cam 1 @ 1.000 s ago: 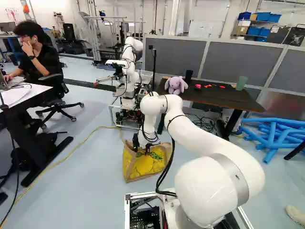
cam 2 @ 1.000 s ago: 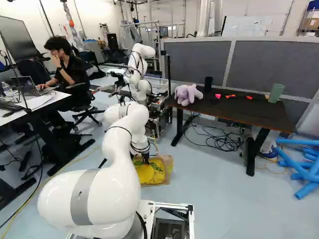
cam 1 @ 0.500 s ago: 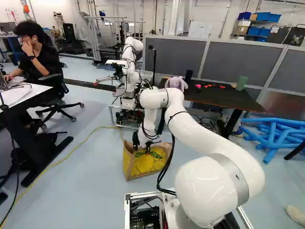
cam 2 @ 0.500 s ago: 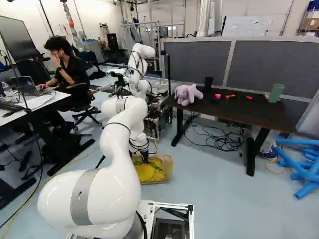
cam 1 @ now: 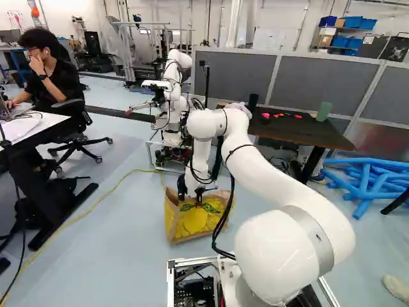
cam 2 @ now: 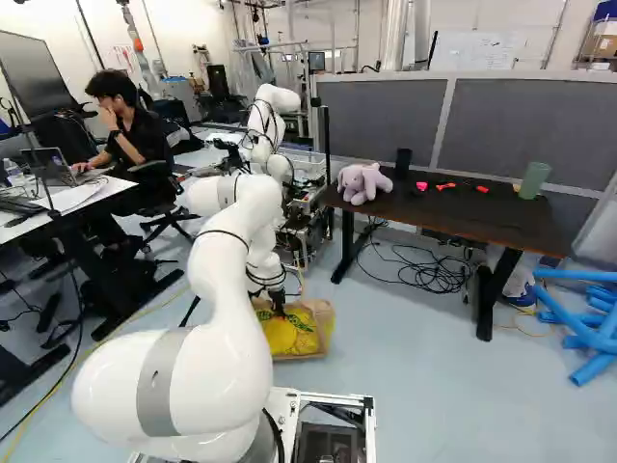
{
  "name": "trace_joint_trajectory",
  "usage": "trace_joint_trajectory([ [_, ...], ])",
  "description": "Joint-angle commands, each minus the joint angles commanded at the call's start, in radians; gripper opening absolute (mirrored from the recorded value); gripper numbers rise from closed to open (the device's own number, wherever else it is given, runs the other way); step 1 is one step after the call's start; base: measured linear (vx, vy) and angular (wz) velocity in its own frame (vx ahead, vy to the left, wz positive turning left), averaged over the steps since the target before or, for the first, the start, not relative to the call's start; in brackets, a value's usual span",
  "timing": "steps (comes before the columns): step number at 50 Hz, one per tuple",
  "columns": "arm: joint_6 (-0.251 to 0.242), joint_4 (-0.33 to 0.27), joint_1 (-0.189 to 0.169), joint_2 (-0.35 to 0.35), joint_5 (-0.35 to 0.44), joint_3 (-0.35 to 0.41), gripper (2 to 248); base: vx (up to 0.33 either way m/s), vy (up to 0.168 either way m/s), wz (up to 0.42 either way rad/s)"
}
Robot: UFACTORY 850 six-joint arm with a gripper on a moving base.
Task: Pick up the bag on the ground and place it on the table
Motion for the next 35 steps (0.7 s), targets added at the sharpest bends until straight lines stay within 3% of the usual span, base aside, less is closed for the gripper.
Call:
trace_joint_trajectory([
  [35,0.000,0.048,0.017,0.153,0.000,0.187,22,0.000,0.000,0.000],
])
